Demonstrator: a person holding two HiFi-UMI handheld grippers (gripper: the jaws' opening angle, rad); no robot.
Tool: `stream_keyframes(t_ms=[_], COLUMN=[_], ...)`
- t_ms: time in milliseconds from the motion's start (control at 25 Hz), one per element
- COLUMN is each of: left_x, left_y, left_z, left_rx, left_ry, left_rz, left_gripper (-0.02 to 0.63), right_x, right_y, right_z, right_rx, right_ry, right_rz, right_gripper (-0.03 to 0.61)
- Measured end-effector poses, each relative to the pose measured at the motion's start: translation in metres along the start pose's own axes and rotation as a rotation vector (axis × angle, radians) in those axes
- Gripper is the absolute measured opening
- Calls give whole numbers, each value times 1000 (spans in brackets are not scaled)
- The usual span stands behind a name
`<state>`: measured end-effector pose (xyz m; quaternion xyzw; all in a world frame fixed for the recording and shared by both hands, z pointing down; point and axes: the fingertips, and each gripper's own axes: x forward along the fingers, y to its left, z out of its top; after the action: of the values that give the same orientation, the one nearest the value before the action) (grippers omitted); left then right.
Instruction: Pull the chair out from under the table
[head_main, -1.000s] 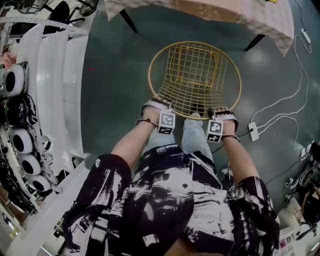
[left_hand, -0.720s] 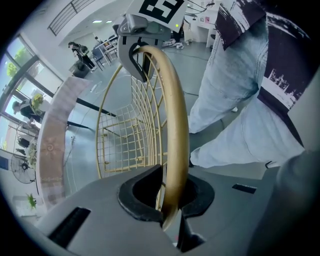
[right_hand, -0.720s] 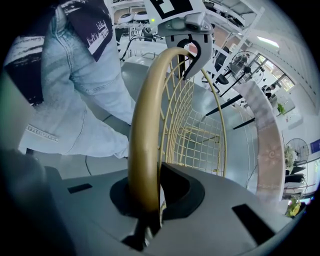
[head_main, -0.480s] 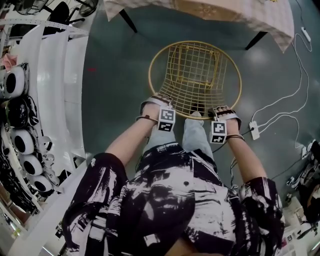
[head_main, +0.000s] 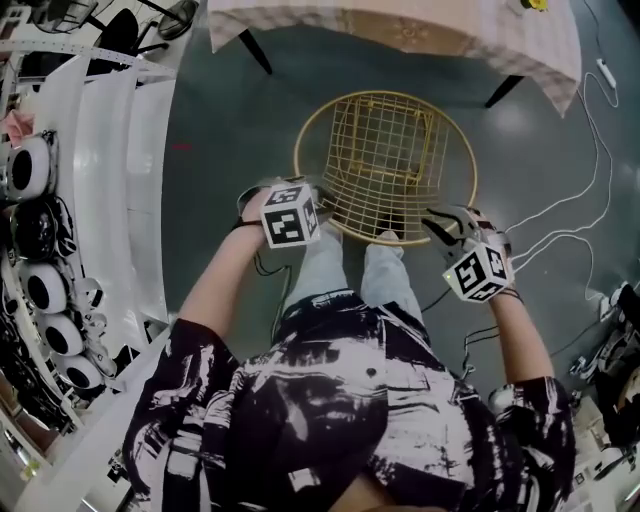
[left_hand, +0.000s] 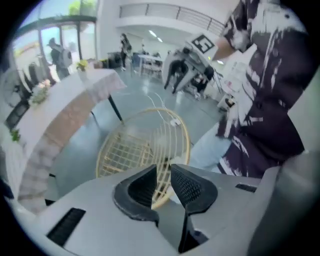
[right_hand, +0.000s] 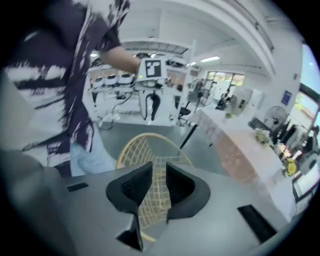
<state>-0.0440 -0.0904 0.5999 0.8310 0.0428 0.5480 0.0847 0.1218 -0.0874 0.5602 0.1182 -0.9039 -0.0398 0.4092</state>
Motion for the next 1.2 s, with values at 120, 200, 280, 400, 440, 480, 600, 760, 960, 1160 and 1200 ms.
stream_keyframes(t_ms=[120, 200, 280, 400, 440, 480, 600, 760, 960, 1160, 1200], left_x=[-66, -118, -166, -215, -227, -237, -263, -293, -296, -288, -288], left_y=[43, 61, 74, 96, 103, 111, 131, 156, 180, 182, 182], left_z=[71, 114, 144, 169, 173, 178, 188, 190, 186, 185, 185], left_rx=[-114, -161, -188, -205, -212, -222, -240, -244, -260, -253, -254], left_ry=[-358, -614, -820, -992, -1023, -1049, -1104, -1146, -1138, -1142, -1146], left_rz=[203, 324, 424, 552, 586, 613, 677, 776, 860, 850, 850], left_gripper=[54, 41, 32, 28, 28, 28, 25, 12, 0, 0, 0], right_x=[-39, -71, -97, -119, -123, -125, -128, -126, -124, -121, -122], right_y=[-74, -117, -149, -183, -192, -200, -219, -238, -253, -259, -260], right_z=[60, 100, 128, 157, 164, 171, 188, 198, 186, 184, 184], right_rx=[145, 293, 359, 318, 305, 297, 294, 326, 392, 407, 408], right_ry=[-257, -458, -563, -615, -626, -639, -665, -670, -675, -656, -653], right_rz=[-223, -360, -465, -575, -597, -612, -637, -661, -694, -723, -728], right_gripper=[66, 54, 48, 45, 44, 44, 44, 31, 0, 0, 0])
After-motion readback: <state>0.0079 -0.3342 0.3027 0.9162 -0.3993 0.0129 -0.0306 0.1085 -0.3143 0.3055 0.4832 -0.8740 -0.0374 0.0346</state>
